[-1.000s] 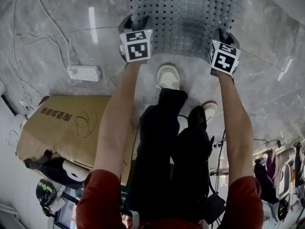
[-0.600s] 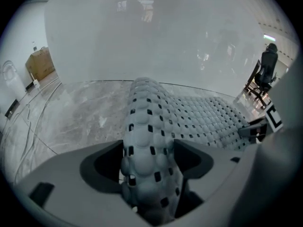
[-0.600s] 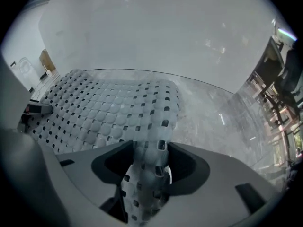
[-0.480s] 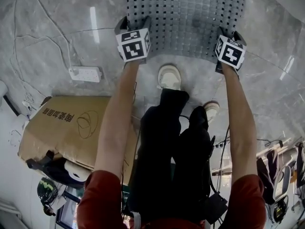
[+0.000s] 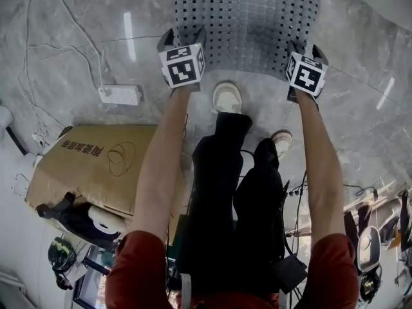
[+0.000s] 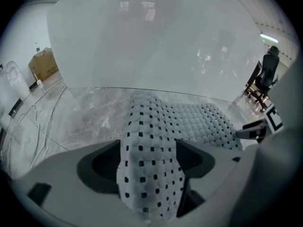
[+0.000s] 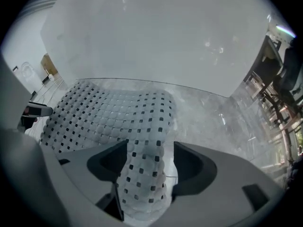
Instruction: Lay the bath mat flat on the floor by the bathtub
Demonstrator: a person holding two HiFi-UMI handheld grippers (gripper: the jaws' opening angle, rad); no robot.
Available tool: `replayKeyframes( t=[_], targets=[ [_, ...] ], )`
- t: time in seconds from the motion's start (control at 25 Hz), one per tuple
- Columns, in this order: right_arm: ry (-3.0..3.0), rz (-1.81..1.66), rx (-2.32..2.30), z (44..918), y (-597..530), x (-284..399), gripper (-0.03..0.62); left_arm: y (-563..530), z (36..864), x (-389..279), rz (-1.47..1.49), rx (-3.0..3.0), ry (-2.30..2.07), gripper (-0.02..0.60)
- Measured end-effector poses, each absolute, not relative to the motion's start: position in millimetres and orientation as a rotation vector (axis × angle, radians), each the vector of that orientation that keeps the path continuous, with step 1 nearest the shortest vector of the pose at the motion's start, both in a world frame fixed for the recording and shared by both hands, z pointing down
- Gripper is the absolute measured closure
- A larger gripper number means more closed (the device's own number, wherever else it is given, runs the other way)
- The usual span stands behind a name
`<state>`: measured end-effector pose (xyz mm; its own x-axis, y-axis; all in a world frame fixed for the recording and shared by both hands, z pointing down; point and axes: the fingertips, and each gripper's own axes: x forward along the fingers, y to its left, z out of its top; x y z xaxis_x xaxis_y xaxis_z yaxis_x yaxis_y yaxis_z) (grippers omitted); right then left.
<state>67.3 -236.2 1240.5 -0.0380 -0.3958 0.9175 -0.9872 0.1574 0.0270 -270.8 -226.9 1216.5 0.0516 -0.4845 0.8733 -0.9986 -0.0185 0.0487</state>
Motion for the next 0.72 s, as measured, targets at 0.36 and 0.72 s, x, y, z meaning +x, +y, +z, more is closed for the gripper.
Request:
replayKeyframes(
  t=[0.36,0.72],
  targets=[
    [-1.657,0.857,1.365,1132,-231,58,0.293,-209,1110,-244,0.817,1.6,-1.531,0.236],
    [-1.785,0.836,1.363,994,-219,47,0.293,-184,987,-194,0.724,1.609,-1.508,0.236]
  ],
)
